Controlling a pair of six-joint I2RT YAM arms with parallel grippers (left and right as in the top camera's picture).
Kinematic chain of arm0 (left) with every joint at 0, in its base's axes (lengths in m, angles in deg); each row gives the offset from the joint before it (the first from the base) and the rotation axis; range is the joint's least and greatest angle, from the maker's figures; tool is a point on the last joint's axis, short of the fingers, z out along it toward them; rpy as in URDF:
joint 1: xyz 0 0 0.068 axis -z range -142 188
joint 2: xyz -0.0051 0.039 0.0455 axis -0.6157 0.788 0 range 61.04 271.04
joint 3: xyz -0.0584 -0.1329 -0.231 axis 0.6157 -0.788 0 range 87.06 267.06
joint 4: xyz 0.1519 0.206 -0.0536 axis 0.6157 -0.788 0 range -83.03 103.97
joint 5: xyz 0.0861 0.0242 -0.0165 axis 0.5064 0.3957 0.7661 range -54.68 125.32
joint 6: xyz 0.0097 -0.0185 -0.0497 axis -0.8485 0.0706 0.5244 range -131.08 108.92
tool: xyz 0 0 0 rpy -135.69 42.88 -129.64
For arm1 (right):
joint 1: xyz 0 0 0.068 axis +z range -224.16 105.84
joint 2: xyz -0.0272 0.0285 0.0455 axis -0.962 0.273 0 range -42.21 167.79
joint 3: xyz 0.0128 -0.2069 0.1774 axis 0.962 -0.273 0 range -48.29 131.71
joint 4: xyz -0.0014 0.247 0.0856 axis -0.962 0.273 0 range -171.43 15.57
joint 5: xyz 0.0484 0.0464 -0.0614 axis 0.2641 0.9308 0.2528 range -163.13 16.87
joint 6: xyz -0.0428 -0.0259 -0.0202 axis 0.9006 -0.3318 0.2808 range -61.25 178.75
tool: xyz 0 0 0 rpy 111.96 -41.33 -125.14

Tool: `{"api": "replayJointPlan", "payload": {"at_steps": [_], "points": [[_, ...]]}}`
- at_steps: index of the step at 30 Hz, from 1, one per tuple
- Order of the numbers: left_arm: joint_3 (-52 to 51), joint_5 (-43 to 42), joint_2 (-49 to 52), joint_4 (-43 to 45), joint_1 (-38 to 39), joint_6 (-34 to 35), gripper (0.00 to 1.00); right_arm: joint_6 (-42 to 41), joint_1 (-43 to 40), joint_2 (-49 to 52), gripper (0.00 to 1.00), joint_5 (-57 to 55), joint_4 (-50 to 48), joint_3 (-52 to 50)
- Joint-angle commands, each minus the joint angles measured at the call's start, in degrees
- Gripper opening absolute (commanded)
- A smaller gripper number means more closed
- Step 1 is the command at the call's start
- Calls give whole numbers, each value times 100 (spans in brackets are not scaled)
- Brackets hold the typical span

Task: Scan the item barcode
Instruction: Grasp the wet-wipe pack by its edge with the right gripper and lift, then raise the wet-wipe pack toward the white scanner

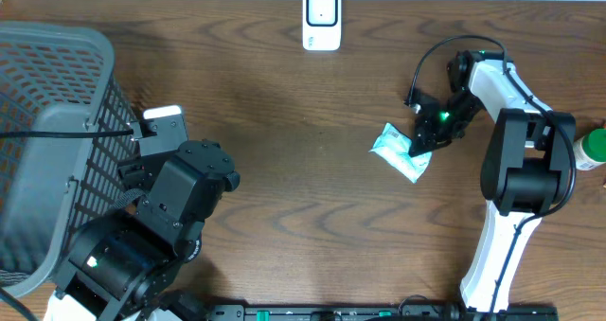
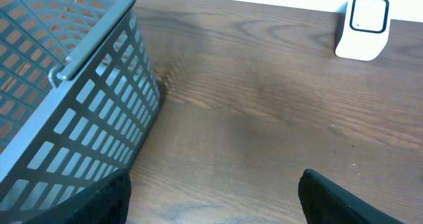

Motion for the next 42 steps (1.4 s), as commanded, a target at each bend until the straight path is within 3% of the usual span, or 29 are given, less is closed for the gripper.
{"api": "replayJointPlan", "payload": {"at_steps": [1,5,12,17,26,29,34,42], "points": [[0,31,-11,-17,-9,52,81,-295,28,411,1,-597,-125,-127],[0,31,-11,-17,-9,55,81,-422,35,391,1,-282,236,409],[0,31,-11,-17,-9,55,81,-643,221,208,1,-177,1296,2352],[0,31,-11,-17,-9,55,81,-586,728,-516,2,-120,1526,3405],[0,31,-11,-17,-9,55,81,-254,1554,-1681,2,-232,1388,3442],[0,31,-11,-17,-9,55,81,-743,1770,-1753,2,-968,1233,3442],[0,31,-11,-17,-9,55,81,-1794,2046,-1751,2,-3161,695,3438],[0,31,-11,-17,-9,55,81,-2507,2767,-1740,2,-6299,-647,3357]]}}
